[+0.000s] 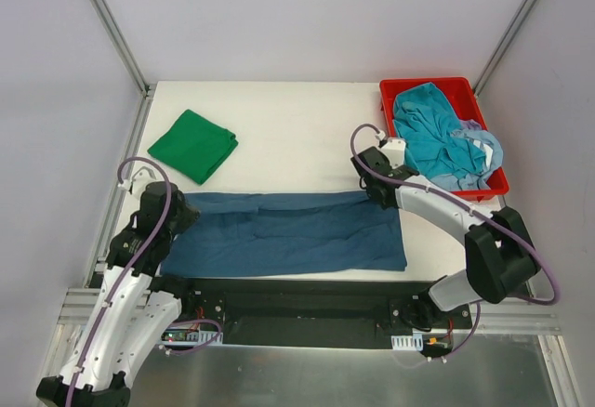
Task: Fold and stack the t-shirts
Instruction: Fold the other side of the tshirt into a rectangle
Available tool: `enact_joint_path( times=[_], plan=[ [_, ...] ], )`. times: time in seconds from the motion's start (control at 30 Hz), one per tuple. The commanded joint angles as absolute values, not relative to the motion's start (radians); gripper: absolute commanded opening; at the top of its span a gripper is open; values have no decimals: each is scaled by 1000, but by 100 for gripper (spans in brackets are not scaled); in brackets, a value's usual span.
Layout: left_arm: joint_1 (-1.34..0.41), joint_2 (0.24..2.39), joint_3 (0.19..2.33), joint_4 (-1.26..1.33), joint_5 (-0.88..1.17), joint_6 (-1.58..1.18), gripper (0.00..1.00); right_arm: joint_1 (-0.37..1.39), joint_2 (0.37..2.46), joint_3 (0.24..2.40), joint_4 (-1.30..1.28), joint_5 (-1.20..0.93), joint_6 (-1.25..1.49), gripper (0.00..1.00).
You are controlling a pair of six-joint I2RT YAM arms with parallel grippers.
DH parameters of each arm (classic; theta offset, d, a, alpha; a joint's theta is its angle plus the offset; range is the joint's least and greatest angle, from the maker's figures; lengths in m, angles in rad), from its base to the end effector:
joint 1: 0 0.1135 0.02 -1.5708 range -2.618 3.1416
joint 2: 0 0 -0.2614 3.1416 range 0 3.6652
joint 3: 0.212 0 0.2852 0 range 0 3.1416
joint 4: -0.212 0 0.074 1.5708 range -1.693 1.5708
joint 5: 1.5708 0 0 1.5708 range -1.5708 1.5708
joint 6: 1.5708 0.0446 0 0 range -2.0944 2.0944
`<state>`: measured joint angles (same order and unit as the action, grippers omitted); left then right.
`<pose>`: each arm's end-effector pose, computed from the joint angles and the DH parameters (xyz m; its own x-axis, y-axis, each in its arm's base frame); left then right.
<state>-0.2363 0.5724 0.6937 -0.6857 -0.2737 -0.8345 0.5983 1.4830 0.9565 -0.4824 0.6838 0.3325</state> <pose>0.1667 -0.0277 0.2858 -0.3517 -0.6491 -0.6745 -0.3831 0.7573 -0.5289 0.2854 0.1604 0.1938 -0.7127 -0.1796 -0.6781 0.0784 0.9402 -0.3314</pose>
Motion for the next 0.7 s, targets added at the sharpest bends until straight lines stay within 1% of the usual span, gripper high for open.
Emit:
enact_joint_path(
  times=[0.0,0.23,0.37,0.47,0.5,0.57,0.6,0.63,0.67],
  plan=[
    [-242,517,729,-773,-314,-876,0,603,1433,936,-502,680,319,0],
    [-242,473,726,-819,-301,-871,0,601,1410,904,-492,632,307,0],
    [-242,460,646,-857,-265,-965,0,603,1407,876,-499,612,325,0],
    [-242,456,611,-909,-284,-1020,0,603,1413,847,-506,588,345,1],
    [-242,456,609,-923,-296,-1028,0,603,1414,835,-509,586,353,2],
    [-242,468,621,-974,-322,-1055,18,603,1425,824,-526,592,374,7],
    [-242,477,630,-991,-325,-1057,22,603,1428,824,-537,595,386,14],
    [-242,486,640,-1008,-328,-1060,28,604,1430,821,-544,592,391,27],
    [-242,500,650,-1015,-328,-1058,35,607,1427,819,-549,585,393,34]
  ],
)
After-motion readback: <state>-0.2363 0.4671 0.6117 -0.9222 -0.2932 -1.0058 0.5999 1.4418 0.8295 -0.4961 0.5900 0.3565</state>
